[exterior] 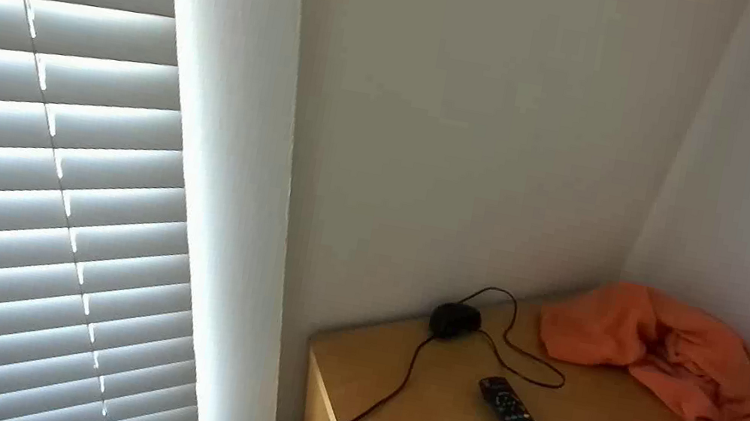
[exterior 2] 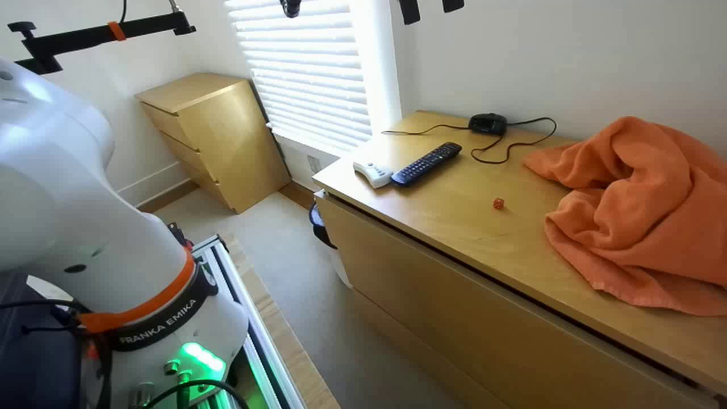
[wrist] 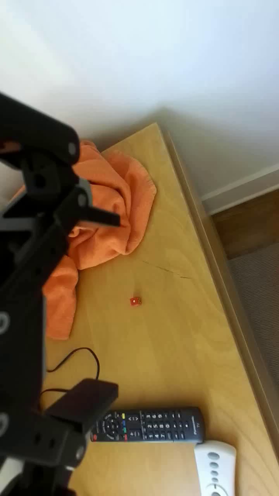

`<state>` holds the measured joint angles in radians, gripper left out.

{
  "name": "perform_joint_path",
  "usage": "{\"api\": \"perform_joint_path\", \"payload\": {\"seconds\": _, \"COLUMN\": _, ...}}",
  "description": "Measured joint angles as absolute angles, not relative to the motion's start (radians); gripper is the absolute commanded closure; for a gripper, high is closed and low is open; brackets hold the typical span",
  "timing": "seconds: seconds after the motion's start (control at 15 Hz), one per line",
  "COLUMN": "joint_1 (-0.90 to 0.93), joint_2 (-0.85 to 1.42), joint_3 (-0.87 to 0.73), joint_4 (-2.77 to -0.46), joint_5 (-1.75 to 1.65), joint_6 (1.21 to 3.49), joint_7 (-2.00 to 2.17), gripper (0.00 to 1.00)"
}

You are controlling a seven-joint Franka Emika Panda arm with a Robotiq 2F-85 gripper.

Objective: Turn the die on its left side

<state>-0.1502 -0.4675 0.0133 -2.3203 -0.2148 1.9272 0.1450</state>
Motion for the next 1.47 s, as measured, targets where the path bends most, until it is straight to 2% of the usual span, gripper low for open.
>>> {"api": "perform_joint_path", "payload": {"seconds": 1.0, "joint_1": -0.15, "joint_2": -0.464, "joint_3": 0.011, "joint_4": -2.319, "joint_5": -0.215, "joint_6": 1.926, "joint_7": 0.149, "gripper": 0.0}}
{"api": "perform_joint_path", "payload": {"seconds": 1.47, "joint_1": -0.161, "joint_2": -0.294, "joint_3": -0.111, "joint_4": -2.306, "joint_5": -0.068, "joint_6": 1.959, "joint_7": 0.177, "gripper": 0.0}}
